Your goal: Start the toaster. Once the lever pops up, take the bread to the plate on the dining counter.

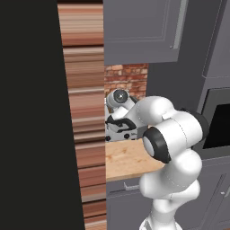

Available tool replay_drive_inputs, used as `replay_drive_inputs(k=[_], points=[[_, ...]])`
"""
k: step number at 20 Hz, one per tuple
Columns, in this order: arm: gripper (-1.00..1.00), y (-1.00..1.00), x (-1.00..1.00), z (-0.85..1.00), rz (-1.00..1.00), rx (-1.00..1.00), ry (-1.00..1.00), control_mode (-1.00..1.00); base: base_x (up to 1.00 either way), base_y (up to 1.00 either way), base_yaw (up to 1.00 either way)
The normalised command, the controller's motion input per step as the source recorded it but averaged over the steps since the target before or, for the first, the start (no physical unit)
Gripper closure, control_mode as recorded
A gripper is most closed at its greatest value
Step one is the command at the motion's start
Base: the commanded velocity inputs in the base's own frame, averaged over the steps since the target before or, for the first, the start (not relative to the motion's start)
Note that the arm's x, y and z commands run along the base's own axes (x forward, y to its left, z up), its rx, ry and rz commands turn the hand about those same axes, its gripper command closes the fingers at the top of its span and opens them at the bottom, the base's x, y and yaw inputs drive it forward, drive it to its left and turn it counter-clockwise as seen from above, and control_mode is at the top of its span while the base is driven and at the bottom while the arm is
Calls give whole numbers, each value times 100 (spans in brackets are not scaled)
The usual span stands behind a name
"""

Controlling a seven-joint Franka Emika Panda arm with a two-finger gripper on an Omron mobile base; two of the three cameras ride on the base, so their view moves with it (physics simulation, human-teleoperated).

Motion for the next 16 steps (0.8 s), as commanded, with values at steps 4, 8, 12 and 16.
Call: replay_drive_inputs(k=[4,8,12,16], points=[[100,0,0,0,0,0,0,-100,0,0,0],[100,0,0,0,0,0,0,-100,0,0,0],[100,0,0,0,0,0,0,-100,0,0,0],[100,0,0,0,0,0,0,-100,0,0,0]])
